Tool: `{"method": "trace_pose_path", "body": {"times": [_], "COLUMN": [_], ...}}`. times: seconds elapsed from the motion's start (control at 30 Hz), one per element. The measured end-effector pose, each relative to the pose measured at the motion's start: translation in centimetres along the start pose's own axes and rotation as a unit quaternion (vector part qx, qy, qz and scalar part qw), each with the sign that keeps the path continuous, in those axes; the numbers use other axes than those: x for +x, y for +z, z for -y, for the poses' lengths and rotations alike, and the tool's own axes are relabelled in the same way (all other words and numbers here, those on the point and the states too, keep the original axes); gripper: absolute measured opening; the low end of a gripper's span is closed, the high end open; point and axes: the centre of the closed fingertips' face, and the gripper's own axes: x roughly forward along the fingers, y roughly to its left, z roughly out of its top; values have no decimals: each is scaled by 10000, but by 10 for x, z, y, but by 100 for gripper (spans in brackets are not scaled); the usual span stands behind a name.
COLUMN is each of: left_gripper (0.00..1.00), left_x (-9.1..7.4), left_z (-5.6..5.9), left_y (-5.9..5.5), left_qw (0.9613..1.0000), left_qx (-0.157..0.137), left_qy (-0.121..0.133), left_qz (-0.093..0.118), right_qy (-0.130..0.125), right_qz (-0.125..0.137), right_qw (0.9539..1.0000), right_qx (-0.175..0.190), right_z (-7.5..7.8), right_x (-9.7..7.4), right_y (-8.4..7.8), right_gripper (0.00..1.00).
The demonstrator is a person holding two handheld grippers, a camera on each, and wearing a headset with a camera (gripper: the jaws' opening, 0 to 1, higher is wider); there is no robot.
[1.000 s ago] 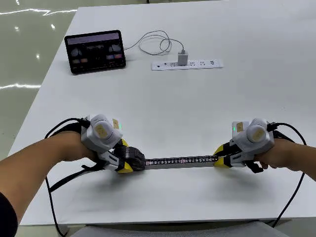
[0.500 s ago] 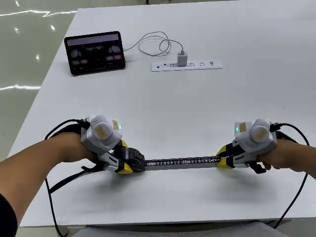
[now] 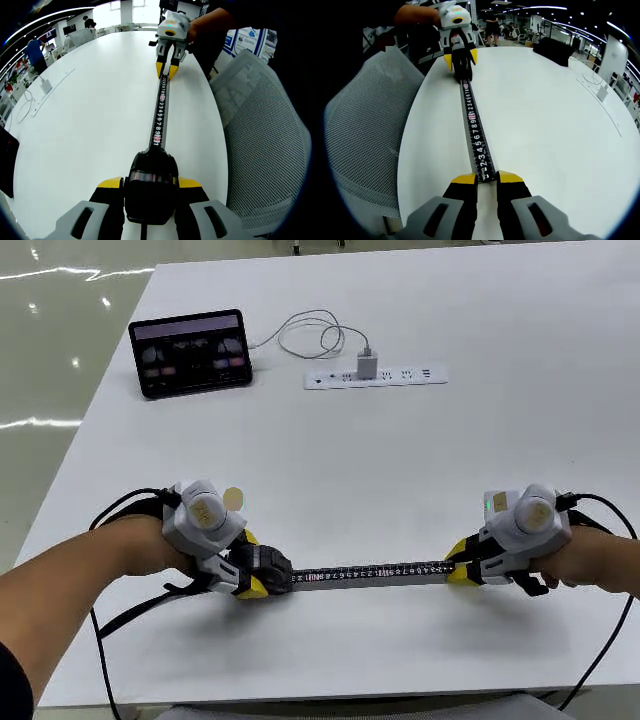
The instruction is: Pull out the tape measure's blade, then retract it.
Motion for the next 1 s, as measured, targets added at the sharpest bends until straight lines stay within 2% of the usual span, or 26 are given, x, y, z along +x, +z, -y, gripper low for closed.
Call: {"method": "trace_pose_path", "body": {"times": [0.5,0.67,1.0], "left_gripper": [35,35,35], "left_x": [1,0,1], "left_z": [1,1,1], "left_y": [1,2,2], "left_qw": [10000,10000,10000], "left_qx": [-2,-65,9], "left_qy": [20,9,5], "left_qz": [-4,64,-11], "right_qy": [38,80,185], "right_qz": [-8,-60,-140], "right_qw": [10000,9999,9996], "right_qx": [6,-36,-154], "right_z": [4,3,0], "right_x": [2,4,3], "right_y": [-2,-2,1], "right_gripper": [9,10,10]}}
